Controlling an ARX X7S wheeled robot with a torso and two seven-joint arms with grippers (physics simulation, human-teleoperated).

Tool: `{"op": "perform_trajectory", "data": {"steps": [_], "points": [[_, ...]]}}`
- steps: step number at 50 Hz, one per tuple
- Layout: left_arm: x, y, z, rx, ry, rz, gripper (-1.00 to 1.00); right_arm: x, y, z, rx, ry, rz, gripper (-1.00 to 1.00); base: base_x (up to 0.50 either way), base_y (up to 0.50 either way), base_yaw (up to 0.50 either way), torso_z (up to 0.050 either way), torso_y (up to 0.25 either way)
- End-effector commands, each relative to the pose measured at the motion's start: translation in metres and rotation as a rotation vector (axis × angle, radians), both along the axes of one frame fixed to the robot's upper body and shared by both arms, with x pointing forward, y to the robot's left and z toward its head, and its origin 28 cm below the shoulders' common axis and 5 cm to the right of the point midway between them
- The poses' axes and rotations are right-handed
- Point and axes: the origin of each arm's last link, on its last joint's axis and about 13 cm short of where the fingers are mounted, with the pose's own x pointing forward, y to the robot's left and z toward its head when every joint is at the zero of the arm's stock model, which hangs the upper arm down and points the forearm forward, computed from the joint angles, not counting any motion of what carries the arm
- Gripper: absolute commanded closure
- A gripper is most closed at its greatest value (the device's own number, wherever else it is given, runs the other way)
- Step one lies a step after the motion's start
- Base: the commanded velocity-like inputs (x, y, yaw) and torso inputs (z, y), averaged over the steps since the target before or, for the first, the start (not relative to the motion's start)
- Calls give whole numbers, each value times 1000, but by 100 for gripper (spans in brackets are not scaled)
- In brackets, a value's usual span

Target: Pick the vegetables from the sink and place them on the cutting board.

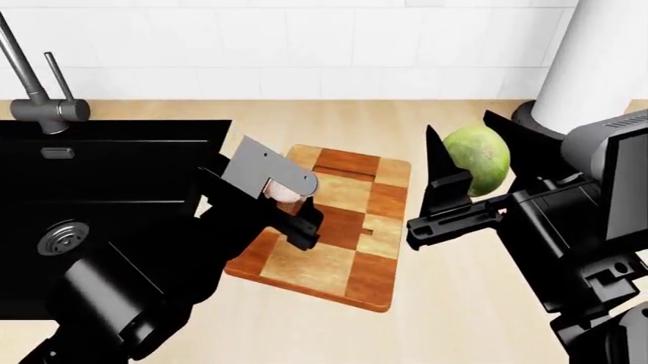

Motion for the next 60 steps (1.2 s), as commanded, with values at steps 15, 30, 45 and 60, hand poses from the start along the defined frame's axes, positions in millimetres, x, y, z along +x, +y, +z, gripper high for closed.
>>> {"op": "perform_trajectory", "data": {"steps": [15, 30, 45, 60], "points": [[-1, 1, 4, -9, -39, 11, -100, 3, 0, 0, 2, 0, 2, 100, 0, 0, 0, 0, 1], [-17, 25, 55, -278, -397, 185, -100, 49, 18, 7, 81, 244, 123, 100, 0, 0, 0, 1, 0], [-19, 37, 60, -375, -458, 315, -100, 111, 37, -19, 192, 490, 190, 100, 0, 0, 0, 0, 0], [-20, 36, 63, -388, -467, 315, -100, 126, 40, -49, 177, 606, 151, 100, 0, 0, 0, 0, 0]]}}
